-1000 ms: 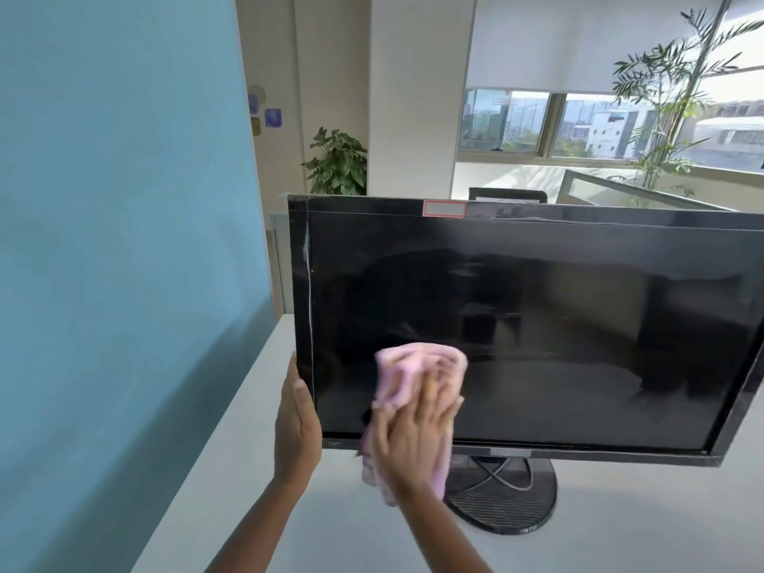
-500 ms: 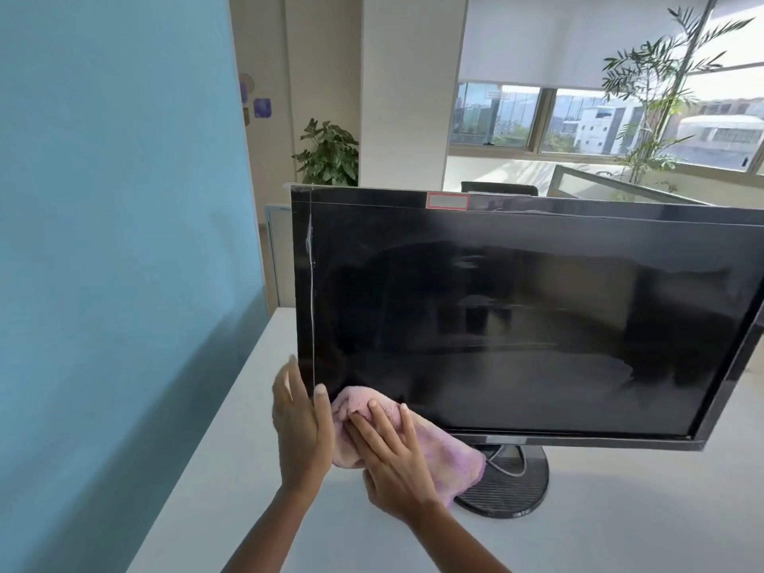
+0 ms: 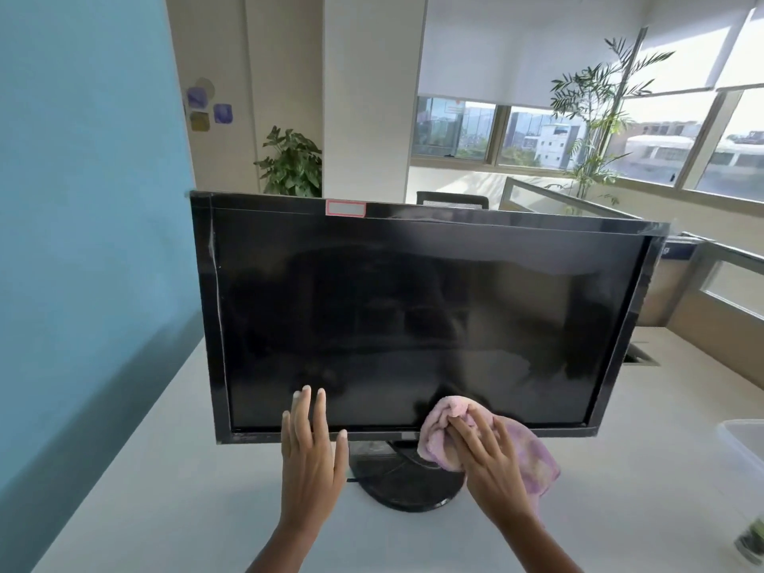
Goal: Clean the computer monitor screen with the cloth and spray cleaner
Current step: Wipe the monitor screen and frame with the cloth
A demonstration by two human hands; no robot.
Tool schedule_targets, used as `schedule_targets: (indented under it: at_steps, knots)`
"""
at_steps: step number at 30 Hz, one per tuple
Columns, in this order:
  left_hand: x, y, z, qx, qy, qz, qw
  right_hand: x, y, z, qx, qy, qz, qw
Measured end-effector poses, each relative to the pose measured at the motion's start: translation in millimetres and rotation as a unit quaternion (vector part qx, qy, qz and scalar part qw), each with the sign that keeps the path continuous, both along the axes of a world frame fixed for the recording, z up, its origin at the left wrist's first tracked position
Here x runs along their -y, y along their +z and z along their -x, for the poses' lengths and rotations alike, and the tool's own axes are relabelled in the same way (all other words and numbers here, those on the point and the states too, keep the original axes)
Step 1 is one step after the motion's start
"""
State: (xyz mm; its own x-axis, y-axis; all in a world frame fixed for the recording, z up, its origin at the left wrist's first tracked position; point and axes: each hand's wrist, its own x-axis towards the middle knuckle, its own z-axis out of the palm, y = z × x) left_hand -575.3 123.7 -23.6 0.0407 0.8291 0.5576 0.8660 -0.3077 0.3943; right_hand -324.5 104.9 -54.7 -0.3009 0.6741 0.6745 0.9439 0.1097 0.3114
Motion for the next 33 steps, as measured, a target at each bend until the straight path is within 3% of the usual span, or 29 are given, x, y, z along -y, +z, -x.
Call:
schedule_targets:
  at_steps: [7,13,15,17,19,22,24,29,33]
  knots:
    - [13.1,0.9,-60.4,-0.021,-0.034,-0.006,0.999,26.5,12.3,-97.0,-0.01,-0.095,0.017,0.995]
    - [27.0,8.2,-111.3,0.006,-0.085,0.004,0.996,40.2,23.5,-126.9,-0.129,-0.118,0.079,0.981]
    - [31.1,12.1,-132.1,0.063,-0.139,0.02,0.988,44.3,28.0,-124.1,-0.187,-0.092,0.078,0.975]
    - [35.8,21.6,-154.7,0.162,-0.195,0.108,0.961,49.2,29.6,-117.9,-0.278,-0.054,0.061,0.957]
    - [38.1,33.4,-177.8,0.248,-0.226,0.232,0.913,56.5,28.9,-111.6,-0.312,-0.005,0.037,0.949]
    - [36.2,53.8,-206.9,0.337,-0.243,0.383,0.825,71.6,32.6,-100.2,-0.258,0.085,0.027,0.962]
    - [34.5,62.3,-217.0,0.361,-0.271,0.411,0.792,81.4,34.6,-94.1,-0.2,0.114,0.038,0.972]
    - [29.1,68.4,-217.1,0.237,-0.238,0.329,0.883,99.7,28.7,-84.2,-0.16,0.137,0.067,0.975]
    - [27.6,82.5,-204.4,0.205,-0.258,0.307,0.893,115.5,33.1,-86.8,-0.139,0.191,0.087,0.968]
